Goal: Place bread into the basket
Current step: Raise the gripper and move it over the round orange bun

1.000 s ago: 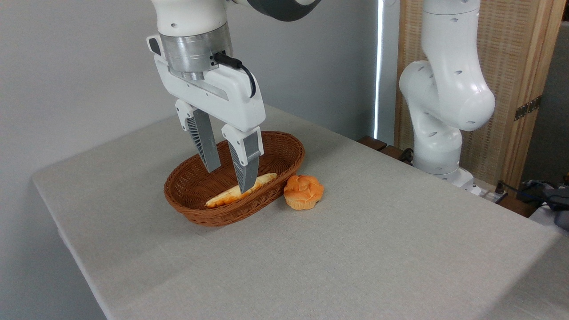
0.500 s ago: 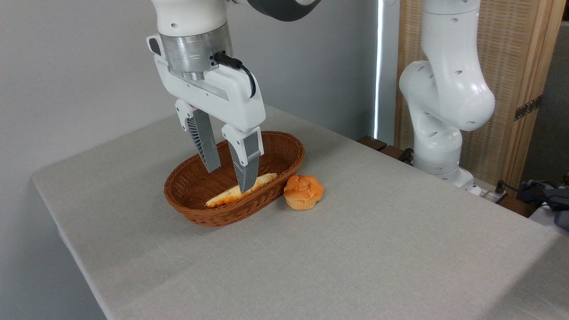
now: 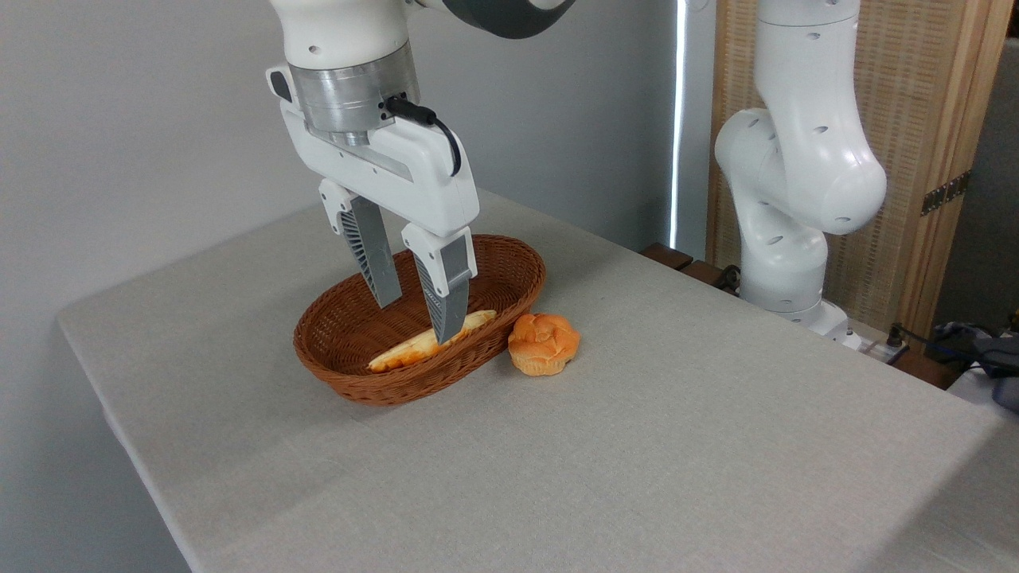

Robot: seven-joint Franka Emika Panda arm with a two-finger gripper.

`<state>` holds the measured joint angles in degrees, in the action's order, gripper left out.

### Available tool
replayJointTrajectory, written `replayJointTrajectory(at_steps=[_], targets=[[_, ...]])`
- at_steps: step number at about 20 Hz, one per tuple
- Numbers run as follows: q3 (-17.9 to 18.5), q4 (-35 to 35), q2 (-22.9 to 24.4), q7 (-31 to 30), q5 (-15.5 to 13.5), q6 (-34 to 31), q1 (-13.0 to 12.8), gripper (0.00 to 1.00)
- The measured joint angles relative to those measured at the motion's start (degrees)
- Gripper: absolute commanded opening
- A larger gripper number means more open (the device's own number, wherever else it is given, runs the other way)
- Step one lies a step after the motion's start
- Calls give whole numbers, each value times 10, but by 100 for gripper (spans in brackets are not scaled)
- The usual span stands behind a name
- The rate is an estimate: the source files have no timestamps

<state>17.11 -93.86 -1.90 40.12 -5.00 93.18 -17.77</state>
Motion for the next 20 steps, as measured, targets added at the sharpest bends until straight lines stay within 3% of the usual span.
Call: replayJointTrajectory(at_steps=[5,12,20], targets=[[0,-15,9,112,0,-9,0,100],[-2,-97,74,294,1,-12,-1,100],[-47,-232,158,485,56,-14,-7,100]])
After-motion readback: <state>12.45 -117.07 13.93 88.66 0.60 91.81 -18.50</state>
